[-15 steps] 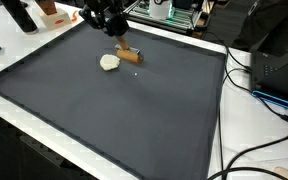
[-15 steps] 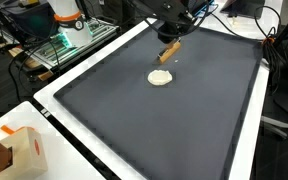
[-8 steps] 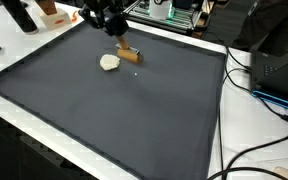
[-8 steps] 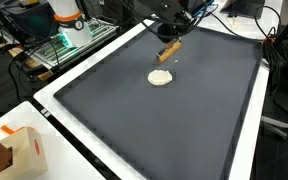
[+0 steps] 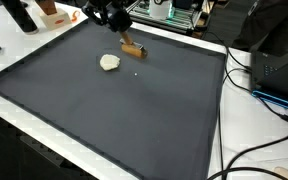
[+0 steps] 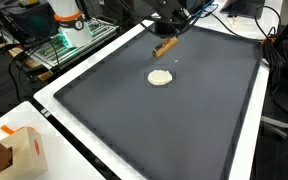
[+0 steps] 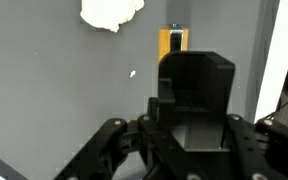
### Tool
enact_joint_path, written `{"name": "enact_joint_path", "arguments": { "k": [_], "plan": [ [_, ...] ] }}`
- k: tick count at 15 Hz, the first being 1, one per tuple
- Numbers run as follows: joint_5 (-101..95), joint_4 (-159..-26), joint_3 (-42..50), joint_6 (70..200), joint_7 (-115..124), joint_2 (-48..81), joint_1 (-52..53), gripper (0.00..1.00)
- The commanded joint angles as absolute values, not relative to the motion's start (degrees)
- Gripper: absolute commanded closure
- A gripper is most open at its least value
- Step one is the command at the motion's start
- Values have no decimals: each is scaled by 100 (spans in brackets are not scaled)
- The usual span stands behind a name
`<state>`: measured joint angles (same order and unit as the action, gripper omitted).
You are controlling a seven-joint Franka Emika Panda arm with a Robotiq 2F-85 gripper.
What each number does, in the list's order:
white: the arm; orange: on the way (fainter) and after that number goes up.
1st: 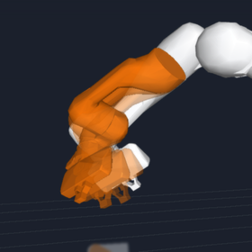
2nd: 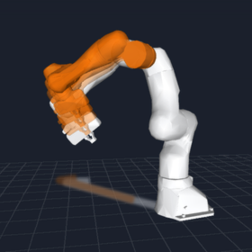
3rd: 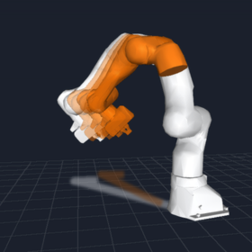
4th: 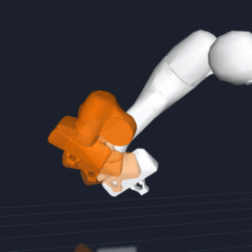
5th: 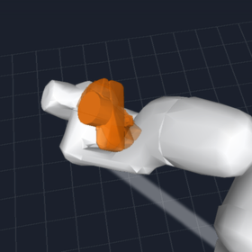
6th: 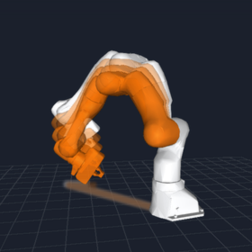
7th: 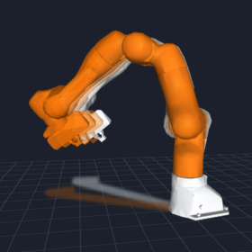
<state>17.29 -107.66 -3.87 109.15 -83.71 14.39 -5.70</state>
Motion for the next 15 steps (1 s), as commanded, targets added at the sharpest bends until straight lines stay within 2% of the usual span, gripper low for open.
{"name": "enact_joint_path", "arguments": {
  "k": [1, 15],
  "plan": [
    [1589, -10668, -320, 10648, -8242, 1383, -506, 76],
    [650, -10749, -327, 11668, -8149, 1209, -354, 76]
  ]
}}
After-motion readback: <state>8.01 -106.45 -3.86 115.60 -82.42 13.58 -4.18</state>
